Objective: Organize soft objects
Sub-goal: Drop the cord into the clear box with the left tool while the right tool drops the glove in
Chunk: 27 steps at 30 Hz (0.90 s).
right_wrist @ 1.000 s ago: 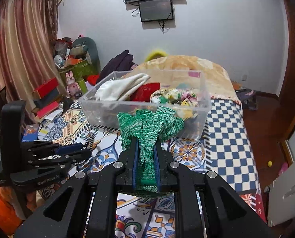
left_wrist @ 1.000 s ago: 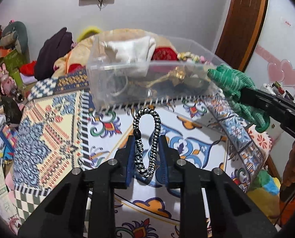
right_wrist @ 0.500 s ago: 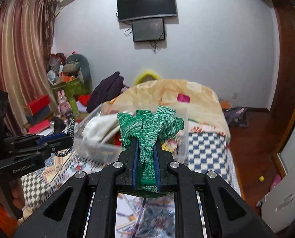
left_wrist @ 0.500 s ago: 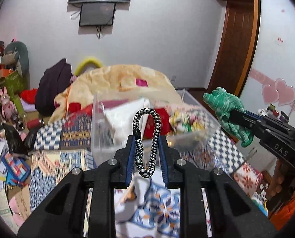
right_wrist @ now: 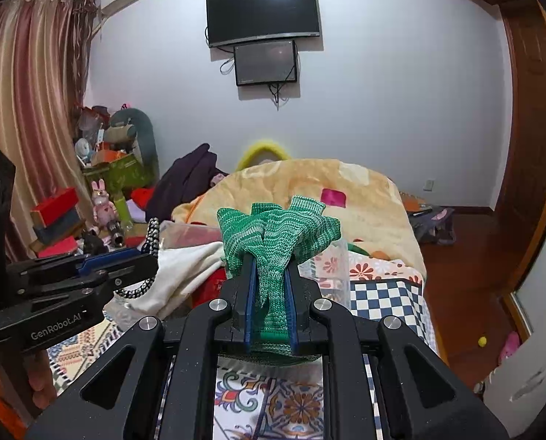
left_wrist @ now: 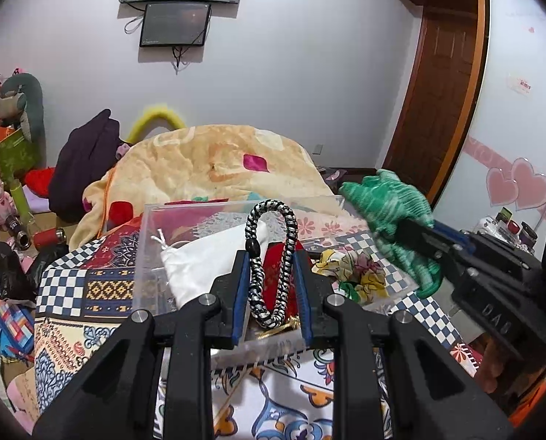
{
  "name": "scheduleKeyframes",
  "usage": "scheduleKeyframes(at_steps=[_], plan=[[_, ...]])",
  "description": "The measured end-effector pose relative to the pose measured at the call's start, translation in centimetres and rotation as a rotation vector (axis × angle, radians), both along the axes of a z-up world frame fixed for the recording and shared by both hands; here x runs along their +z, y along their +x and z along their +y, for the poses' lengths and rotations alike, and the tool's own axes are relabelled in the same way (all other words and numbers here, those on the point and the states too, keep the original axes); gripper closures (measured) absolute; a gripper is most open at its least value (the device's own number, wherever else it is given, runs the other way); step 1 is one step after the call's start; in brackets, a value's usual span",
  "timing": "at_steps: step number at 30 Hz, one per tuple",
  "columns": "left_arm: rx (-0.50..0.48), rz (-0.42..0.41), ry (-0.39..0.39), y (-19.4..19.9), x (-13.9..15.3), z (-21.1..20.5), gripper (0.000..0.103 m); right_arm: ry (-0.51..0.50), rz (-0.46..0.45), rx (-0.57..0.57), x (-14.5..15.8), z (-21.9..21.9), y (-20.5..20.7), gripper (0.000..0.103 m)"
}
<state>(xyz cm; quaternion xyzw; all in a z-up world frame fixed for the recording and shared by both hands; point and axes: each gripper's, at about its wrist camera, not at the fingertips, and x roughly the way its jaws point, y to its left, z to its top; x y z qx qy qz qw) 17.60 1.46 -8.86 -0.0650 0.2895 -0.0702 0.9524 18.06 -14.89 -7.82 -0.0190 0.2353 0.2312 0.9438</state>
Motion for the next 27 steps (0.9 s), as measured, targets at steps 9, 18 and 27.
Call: scheduleKeyframes(at_steps=[9,18,27], plan=[[-0.004,0.083,0.0,2.3,-2.3,-0.1,0.08,-0.031,0.06,-0.013,-2.1,0.9,2.0,0.09],[0.005,0.089,0.007,1.8,-2.8,-0.2,0.049,-0.057,0.097,-0.016,-2.4,0.4,2.0,0.06],[0.014,-0.003,0.023,-1.4,0.3,-0.3,0.044,-0.015,0.064,-0.031,-0.1,-1.3,0.8,0.054]])
